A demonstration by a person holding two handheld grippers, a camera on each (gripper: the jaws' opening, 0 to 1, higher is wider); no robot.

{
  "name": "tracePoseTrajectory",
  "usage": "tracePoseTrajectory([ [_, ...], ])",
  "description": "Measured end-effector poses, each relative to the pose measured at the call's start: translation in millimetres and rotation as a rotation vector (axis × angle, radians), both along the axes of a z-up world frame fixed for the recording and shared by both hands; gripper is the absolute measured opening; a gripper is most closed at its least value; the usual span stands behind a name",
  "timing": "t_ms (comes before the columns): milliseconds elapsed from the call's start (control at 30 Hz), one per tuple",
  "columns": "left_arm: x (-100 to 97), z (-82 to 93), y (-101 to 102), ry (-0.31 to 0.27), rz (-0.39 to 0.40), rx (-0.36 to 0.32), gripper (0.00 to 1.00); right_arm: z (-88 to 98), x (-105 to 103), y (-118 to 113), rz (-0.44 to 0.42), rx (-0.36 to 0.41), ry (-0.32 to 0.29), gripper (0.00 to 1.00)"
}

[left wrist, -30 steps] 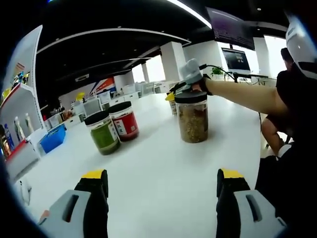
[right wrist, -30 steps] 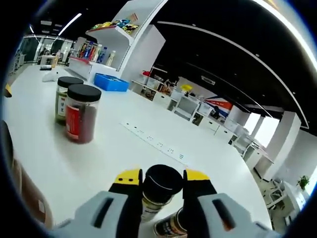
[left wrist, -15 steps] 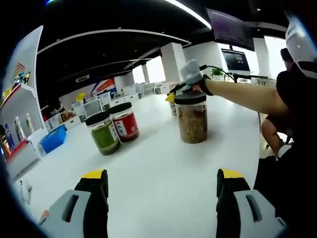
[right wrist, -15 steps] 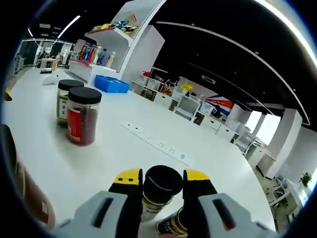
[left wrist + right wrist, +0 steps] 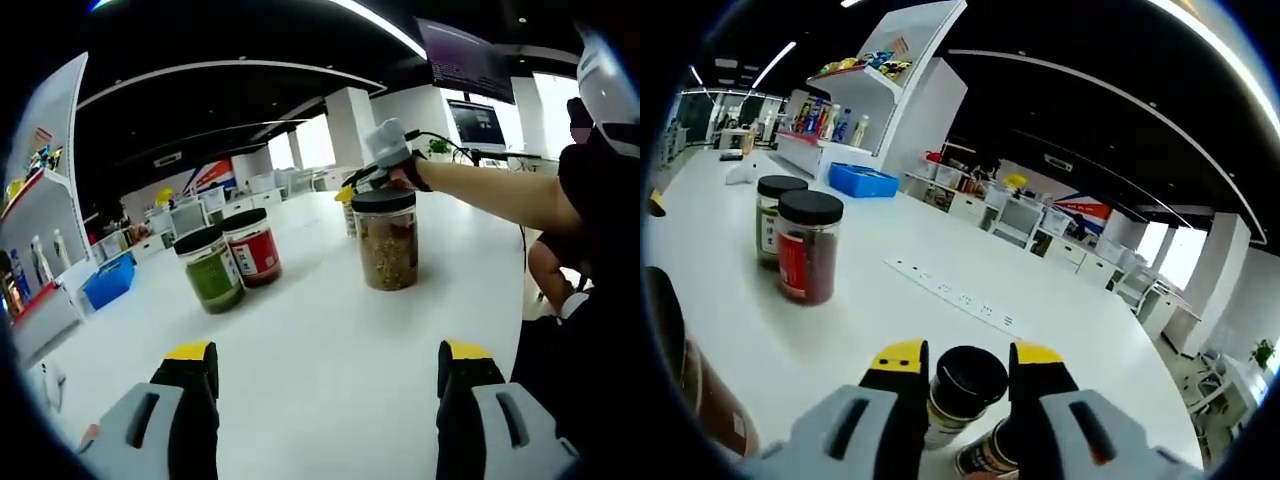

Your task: Pick up the mixed condiments and ingredients on the table and sort them into separate groups

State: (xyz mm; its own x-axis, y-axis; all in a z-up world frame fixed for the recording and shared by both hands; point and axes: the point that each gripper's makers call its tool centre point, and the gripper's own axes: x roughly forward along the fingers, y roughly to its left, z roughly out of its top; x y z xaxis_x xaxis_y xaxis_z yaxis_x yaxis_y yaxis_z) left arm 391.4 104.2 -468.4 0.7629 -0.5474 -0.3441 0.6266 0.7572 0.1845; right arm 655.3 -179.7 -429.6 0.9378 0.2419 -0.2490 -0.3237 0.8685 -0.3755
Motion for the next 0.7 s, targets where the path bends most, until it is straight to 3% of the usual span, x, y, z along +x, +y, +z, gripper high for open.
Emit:
tracePoseTrajectory([
  [200, -1.5, 1.3, 0.5, -0.001, 0.002, 0.001, 0.90, 25.4, -6.4, 0.2, 0.006, 0.056, -0.051, 0.31],
  [333, -2.4, 3.8, 1.4, -0.007, 0.005, 0.000, 0.90, 52.6, -18.2, -5.0, 0.006, 0.094, -0.110, 0.36],
  [500, -3.6, 6.8, 2.2, -0.016, 0.009, 0.002, 0.90, 84.5, -41.3, -21.2, -0.015, 0.079, -0.205, 0.40],
  [600, -4.1, 8.8, 2.5, -0.022, 0.012, 0.002, 0.90, 104.9, -61.5, -32.1, -0.018, 0.117, -0.261, 0.51],
  [700, -5.3, 11.4, 2.2, -0.030, 0.013, 0.004, 0.90, 118.8, -90.2, -43.4, -0.020, 0.192, -0.296, 0.52],
])
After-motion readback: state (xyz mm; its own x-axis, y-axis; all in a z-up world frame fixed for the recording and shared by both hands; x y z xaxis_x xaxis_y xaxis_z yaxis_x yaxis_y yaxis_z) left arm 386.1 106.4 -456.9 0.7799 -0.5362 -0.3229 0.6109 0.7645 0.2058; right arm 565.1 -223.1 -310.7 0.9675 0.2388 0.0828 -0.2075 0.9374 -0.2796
